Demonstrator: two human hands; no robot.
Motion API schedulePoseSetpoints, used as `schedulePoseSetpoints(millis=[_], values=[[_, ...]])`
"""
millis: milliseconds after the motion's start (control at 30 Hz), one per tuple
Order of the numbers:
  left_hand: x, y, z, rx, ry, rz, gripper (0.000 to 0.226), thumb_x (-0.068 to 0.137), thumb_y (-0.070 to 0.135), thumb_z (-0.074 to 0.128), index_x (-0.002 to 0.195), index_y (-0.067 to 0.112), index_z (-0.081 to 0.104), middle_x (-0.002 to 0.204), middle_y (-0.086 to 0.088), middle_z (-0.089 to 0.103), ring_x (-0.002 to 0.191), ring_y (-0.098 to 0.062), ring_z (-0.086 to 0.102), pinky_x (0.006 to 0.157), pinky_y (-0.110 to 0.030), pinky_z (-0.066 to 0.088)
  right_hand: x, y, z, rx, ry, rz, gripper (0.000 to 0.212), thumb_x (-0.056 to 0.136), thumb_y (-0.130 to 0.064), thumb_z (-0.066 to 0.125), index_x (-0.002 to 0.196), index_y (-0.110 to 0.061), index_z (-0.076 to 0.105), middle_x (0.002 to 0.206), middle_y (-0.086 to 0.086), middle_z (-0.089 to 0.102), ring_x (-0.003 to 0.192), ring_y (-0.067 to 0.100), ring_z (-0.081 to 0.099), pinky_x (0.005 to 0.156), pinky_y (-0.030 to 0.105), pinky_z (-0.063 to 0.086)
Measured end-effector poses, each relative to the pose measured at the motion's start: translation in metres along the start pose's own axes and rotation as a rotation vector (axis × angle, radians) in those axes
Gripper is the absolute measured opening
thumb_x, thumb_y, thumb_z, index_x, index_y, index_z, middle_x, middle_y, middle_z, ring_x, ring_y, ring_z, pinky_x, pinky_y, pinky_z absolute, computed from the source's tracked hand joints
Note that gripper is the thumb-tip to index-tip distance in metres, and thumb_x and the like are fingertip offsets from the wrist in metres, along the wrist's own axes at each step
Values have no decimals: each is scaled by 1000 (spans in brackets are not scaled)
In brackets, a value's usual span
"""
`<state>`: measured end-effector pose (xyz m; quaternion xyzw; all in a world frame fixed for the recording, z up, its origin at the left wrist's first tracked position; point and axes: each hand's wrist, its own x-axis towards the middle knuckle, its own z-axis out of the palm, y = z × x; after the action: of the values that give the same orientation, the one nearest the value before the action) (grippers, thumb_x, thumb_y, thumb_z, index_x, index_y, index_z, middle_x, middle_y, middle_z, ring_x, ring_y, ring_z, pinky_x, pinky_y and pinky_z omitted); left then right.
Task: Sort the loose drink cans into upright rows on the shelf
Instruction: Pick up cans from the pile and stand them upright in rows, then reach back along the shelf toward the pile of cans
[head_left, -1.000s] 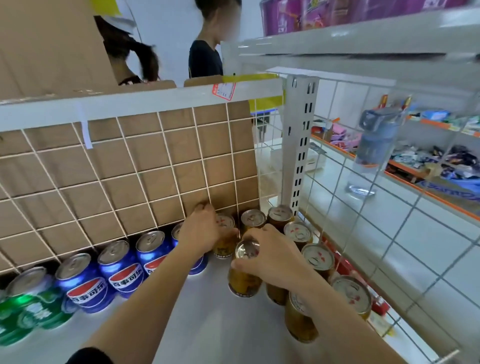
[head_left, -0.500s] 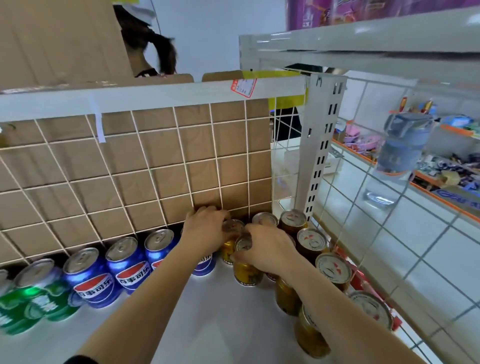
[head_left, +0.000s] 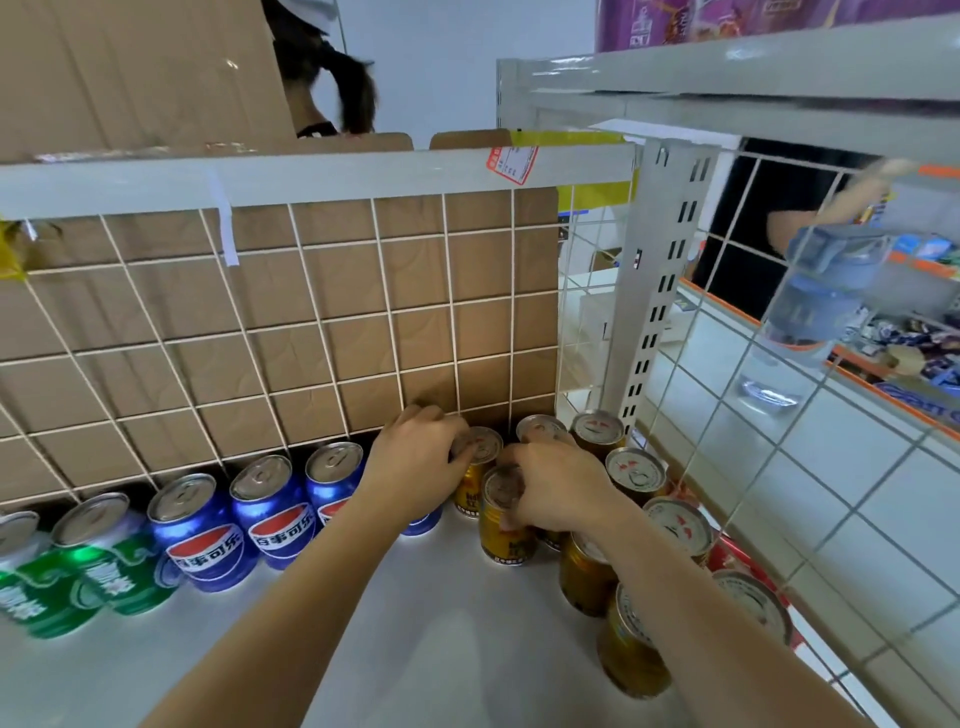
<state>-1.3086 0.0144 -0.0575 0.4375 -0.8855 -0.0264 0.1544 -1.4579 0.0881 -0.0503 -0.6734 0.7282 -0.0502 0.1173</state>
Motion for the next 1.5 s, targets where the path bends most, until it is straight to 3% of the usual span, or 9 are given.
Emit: schedulePoseSetpoints(millis=[167, 333, 433, 533, 633, 800, 933, 1000, 1500], values=[[-15, 1, 1, -22, 101, -14, 26, 93, 39, 47, 110, 26, 64, 112, 6, 62, 110, -16, 47, 85, -26, 39, -4, 0, 5, -2, 28, 32, 66, 71, -49, 72, 130, -32, 49, 138, 1, 39, 130, 32, 30, 103, 49, 34], [-36, 4, 4, -68, 119, -102, 33, 94, 36, 49, 123, 24, 58, 124, 4, 58, 120, -15, 44, 92, -25, 38, -8, 3, 8, -39, 80, 21, 61, 74, -54, 67, 129, -35, 48, 138, 0, 41, 130, 32, 29, 102, 50, 30], [-54, 2, 2, -84, 88, -183, 43, 94, 38, 48, 136, 28, 44, 143, 6, 42, 134, -16, 33, 106, -30, 33, -13, -2, 13, -93, 168, 31, 68, 78, -56, 63, 137, -33, 38, 145, 1, 34, 134, 32, 24, 106, 51, 26], [-76, -2, -5, -91, 127, -216, 54, 93, 37, 50, 143, 27, 33, 149, 5, 33, 136, -18, 31, 105, -30, 36, -21, -28, 18, -62, 296, 4, 68, 82, -55, 57, 141, -34, 30, 149, 2, 25, 138, 32, 16, 112, 51, 16], [-100, -19, -17, -94, 185, -233, 59, 88, 33, 60, 142, 23, 36, 147, -1, 37, 134, -22, 36, 105, -33, 36, -28, -70, 27, -6, 340, -51, 65, 86, -52, 55, 142, -29, 31, 151, 4, 23, 139, 32, 16, 115, 50, 10], [-167, -74, -42, -26, 219, -284, 74, 70, 25, 77, 136, 12, 45, 137, -16, 49, 125, -39, 47, 99, -51, 40, -46, -162, 53, 45, 298, -157, 68, 88, -54, 50, 145, -26, 27, 156, 7, 12, 143, 32, 10, 114, 52, 6], [-243, -128, -70, 61, 173, -457, 79, 89, 42, 56, 150, 19, 13, 158, -9, 10, 146, -28, 7, 117, -38, 9, -65, -255, 79, 22, 179, -242, 69, 90, -59, 43, 147, -29, 18, 158, 5, -2, 145, 30, 1, 115, 52, 5], [-279, -154, -84, 87, 161, -530, 77, 93, 45, 46, 150, 21, 1, 159, -3, -2, 146, -23, -2, 117, -36, 3, -74, -299, 91, 30, 170, -292, 69, 89, -59, 44, 147, -28, 21, 158, 6, 1, 145, 31, 3, 114, 53, 7], [-533, -294, -174, 227, 262, -1076, 75, 92, 47, 44, 150, 27, 0, 158, -6, 4, 143, -27, 12, 114, -38, 14, -143, -587, 166, -6, -19, -775, 64, 91, -58, 40, 145, -27, 25, 157, 10, 3, 144, 31, 3, 115, 54, 10]])
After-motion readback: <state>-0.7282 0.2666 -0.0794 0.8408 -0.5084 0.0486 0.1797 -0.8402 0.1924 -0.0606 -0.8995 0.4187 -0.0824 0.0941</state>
